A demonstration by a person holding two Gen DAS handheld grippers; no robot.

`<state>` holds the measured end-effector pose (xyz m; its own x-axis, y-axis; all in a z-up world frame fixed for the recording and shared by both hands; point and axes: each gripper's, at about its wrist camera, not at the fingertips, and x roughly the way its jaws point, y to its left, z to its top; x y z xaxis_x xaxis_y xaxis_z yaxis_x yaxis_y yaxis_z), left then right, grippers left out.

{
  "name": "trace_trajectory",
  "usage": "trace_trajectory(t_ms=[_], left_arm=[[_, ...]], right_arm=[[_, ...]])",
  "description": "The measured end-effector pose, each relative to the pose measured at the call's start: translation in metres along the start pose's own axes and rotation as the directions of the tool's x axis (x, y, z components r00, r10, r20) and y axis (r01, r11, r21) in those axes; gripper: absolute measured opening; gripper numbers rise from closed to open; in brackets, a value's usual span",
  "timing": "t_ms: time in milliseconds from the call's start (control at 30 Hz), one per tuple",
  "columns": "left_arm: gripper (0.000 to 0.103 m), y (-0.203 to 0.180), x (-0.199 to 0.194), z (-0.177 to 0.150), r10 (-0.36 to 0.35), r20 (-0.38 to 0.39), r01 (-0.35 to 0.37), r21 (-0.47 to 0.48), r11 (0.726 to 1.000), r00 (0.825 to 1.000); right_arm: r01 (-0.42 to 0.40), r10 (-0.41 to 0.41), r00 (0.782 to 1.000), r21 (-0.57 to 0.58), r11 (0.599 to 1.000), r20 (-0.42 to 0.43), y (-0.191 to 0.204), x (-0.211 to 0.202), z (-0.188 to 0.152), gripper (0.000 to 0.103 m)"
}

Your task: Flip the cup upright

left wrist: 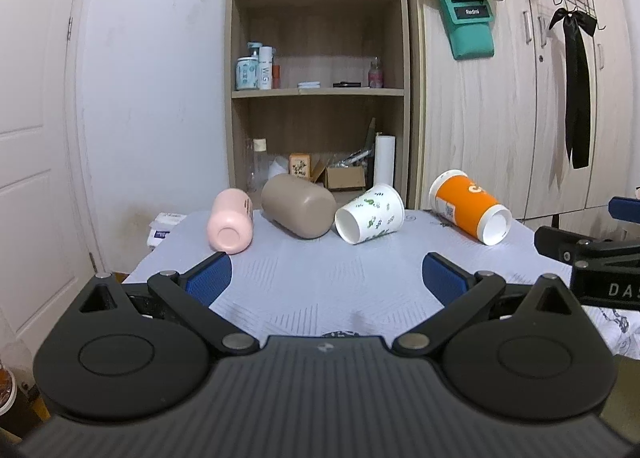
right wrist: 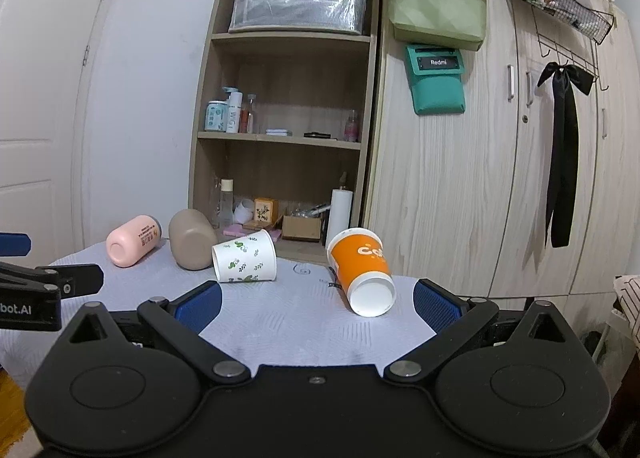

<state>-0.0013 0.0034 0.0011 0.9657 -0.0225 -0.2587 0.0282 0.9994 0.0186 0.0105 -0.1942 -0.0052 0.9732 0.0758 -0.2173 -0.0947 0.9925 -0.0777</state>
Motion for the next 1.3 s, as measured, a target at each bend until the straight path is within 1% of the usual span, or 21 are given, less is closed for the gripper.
trace_trajectory(t_ms=[233, 467, 600, 1300], left_arm=[[0.103, 0.002, 0.000, 0.001, 0.010, -0.004, -0.010, -0.014, 1.000, 1.000], [0.103, 0.002, -0.004, 0.002, -0.005, 0.007, 0.005, -0.015, 1.000, 1.000], [0.103, 0.003, -0.005, 0.002, 0.004, 0.011, -0.004, -0.010, 1.000, 1.000], [0.103, 0.010, 0.003, 0.001, 0.021, -0.027, -0.022, -0.041, 0.999, 0.999]], right_arm=[[0.008, -0.008, 1.000, 0.013, 1.000, -0.008, -0.004, 0.001, 0.000, 0.103], [0.015, -0.015, 1.000, 0.015, 1.000, -0.008, -0.003, 0.001, 0.001, 0.103], [0.013, -0.012, 1.000, 0.017, 1.000, -0.018, -0.002, 0.003, 0.002, 0.103], [0.011, -0.010, 0.999, 0.020, 1.000, -0.048, -0.006, 0.008, 0.000, 0.103]])
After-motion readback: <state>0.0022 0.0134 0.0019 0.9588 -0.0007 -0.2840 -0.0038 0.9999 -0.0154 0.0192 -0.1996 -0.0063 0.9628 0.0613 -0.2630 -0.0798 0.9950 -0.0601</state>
